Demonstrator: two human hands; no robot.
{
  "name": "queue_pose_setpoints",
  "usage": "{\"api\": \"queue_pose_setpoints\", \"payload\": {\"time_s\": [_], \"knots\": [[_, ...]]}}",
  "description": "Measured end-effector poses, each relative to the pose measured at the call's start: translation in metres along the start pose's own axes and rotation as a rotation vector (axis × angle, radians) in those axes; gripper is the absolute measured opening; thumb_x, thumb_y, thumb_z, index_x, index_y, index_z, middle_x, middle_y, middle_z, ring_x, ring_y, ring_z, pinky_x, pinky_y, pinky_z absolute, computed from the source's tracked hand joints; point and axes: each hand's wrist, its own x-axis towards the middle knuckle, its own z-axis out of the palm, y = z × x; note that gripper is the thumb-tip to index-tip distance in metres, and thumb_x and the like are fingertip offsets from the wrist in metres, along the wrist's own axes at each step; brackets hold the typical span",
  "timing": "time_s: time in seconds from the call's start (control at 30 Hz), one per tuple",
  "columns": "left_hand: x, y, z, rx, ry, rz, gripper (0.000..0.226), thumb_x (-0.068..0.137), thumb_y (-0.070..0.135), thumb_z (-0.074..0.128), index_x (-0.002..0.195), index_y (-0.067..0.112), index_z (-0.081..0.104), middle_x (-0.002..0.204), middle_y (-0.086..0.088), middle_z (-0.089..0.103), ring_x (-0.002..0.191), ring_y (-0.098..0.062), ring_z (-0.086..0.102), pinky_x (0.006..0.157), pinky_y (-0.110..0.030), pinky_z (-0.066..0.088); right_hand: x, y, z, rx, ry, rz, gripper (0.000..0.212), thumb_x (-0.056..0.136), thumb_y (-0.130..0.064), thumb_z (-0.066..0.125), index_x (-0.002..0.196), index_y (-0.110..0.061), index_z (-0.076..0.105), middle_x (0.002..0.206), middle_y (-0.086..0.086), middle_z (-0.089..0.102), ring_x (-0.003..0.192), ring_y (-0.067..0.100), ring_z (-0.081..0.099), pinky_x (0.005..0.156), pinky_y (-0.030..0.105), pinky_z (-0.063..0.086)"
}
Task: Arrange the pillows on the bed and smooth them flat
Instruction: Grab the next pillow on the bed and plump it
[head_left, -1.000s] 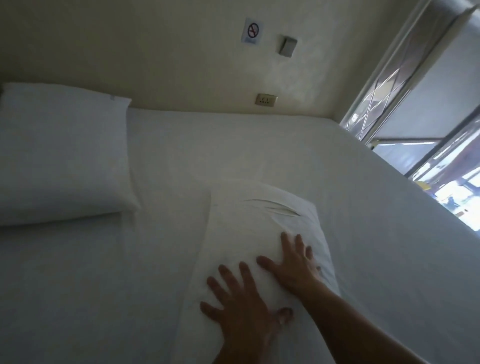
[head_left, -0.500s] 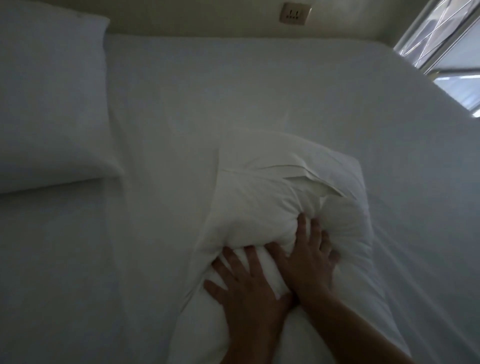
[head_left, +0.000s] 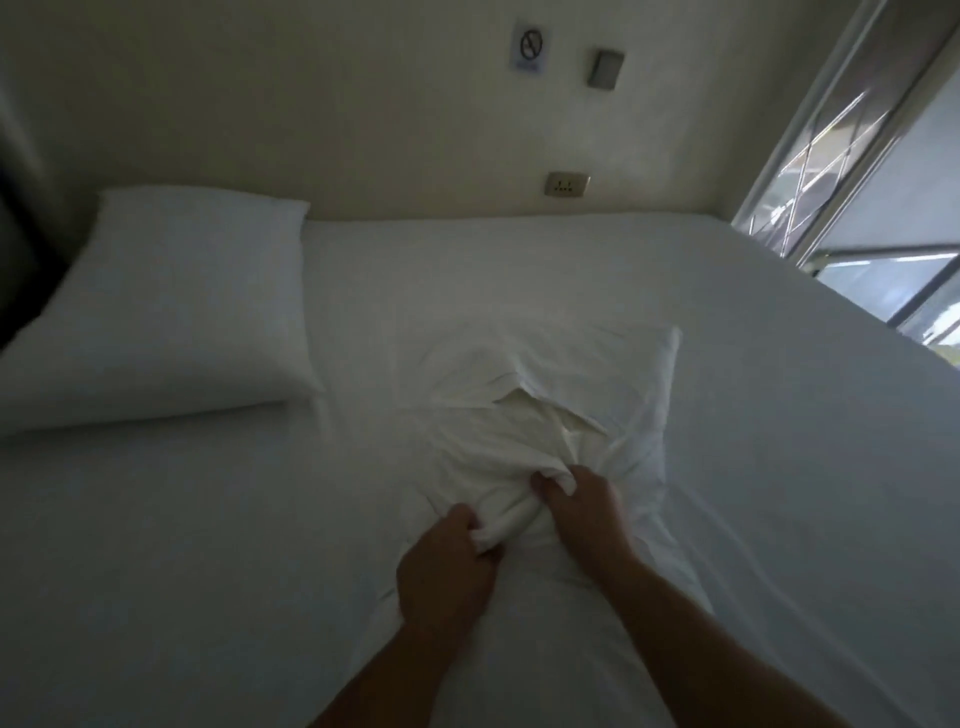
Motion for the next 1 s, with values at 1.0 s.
{"api": "queue_pose_setpoints", "payload": {"time_s": [1.0], "knots": [[-0.053,0.047,-0.214,-0.387,0.361,0.050,0.011,0.086,0.025,0.056,0.082,0.021,0.065,0.072,-0.001,0.072,0.068,-0.021,0.068,0.061,-0.031,0.054,-0.059,-0.148,-0.002,-0.401,-0.120,-0.432,0.046,0.094,-0.057,0.037,0.130,-0.033,0.053,0.142,0.000,0.050,0.127,0.025,0.044,0.102,0.045,0.031]]}}
